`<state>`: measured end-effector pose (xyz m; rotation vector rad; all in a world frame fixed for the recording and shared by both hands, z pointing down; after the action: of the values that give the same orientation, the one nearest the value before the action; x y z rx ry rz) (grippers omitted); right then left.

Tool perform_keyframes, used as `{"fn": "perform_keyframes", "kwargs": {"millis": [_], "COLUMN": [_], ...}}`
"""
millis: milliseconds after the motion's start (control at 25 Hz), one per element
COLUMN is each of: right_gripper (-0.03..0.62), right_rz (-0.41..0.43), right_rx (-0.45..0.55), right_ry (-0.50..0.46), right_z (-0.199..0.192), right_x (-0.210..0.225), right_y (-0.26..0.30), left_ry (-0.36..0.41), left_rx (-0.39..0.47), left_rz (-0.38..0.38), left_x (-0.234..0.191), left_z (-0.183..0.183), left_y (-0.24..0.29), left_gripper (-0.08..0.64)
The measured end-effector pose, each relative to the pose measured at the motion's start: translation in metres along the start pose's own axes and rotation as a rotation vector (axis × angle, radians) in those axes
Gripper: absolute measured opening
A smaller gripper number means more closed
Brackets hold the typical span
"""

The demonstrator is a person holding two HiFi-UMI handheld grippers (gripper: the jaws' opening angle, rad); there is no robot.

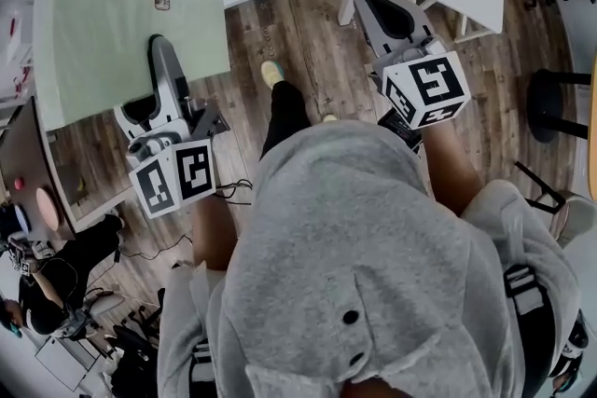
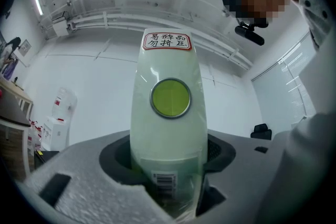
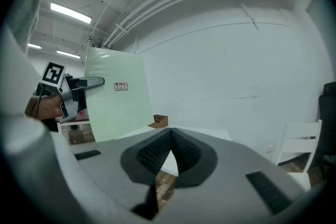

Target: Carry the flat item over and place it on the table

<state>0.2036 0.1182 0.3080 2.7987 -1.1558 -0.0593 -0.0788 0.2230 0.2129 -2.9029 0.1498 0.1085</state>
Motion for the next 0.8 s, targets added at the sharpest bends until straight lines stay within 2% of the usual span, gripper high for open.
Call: {"fn": "perform_keyframes", "kwargs": {"millis": [800], "right_gripper": [0.028], "right_rz": [-0.005], "right_rx": [-0.061], "right_ry": [-0.051], "right_z": [0.029], "right_x": [0.008], "right_y": [0.142], "left_ry": [-0.03], "left_rx": [-0.017], "left_rz": [-0.047], "left_x": [-0.074], "left_z": [-0.02], "left_y": [0.123], "left_gripper": [0.281]}}
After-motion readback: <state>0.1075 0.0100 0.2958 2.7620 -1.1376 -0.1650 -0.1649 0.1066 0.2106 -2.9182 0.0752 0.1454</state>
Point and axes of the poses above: the fingertips, and each gripper's own axes: y forward along the fingers, x to its right, z out of its top, the point moved 3 cm from there along -y, backward along the fingers, and after that the axes turned 1 degree about z, right-handed, at the moved point
